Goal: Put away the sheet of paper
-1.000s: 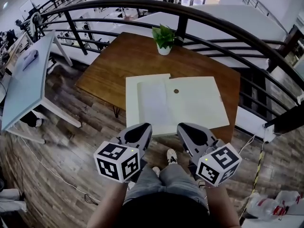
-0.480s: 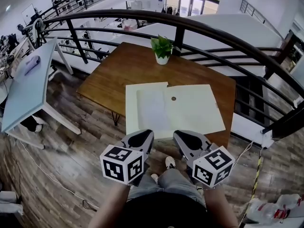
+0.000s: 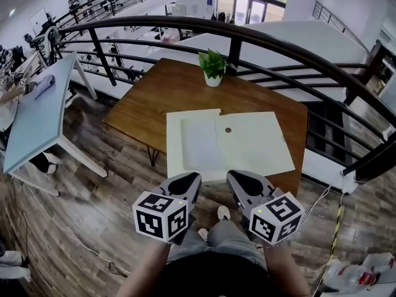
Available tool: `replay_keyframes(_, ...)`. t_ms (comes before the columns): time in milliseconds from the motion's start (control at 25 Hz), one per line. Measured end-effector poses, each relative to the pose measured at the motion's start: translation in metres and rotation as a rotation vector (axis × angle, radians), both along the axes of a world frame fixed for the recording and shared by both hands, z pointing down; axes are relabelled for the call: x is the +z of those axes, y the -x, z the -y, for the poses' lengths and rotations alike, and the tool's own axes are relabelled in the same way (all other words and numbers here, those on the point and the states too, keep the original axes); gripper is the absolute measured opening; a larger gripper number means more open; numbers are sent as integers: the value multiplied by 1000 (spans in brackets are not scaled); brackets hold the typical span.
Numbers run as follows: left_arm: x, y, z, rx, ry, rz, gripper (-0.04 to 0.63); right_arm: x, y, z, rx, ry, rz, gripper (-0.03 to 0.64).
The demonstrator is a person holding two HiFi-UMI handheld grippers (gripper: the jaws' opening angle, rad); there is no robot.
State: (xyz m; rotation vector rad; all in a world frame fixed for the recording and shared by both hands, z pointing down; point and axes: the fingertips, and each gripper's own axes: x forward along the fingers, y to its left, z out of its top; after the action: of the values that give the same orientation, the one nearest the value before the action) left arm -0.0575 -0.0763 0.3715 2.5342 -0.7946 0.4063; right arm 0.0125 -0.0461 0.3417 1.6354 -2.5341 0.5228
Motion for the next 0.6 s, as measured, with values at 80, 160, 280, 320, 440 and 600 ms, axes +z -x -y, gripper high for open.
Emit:
replay_keyframes(80, 2, 4, -1, -1, 5, 1, 31, 2, 2, 0, 9, 3, 10, 26)
replay_keyframes(160, 4, 7, -2, -2, 8, 1, 31, 4, 5, -1, 9, 8, 10, 26)
replay_keyframes(280, 4, 7, -4, 1, 18, -7, 31, 6, 7, -1, 3, 17, 18, 26)
replay_keyframes(320, 4, 6, -5, 5, 24, -12, 31, 8, 8, -1, 2, 22, 20, 26)
replay_keyframes(440, 7, 6, -7, 11, 36, -14, 31, 14, 11, -2, -2, 40, 20, 26)
replay_keyframes(600, 9, 8, -8, 11, 42, -6, 31, 19, 15, -5, -3, 54, 15, 26)
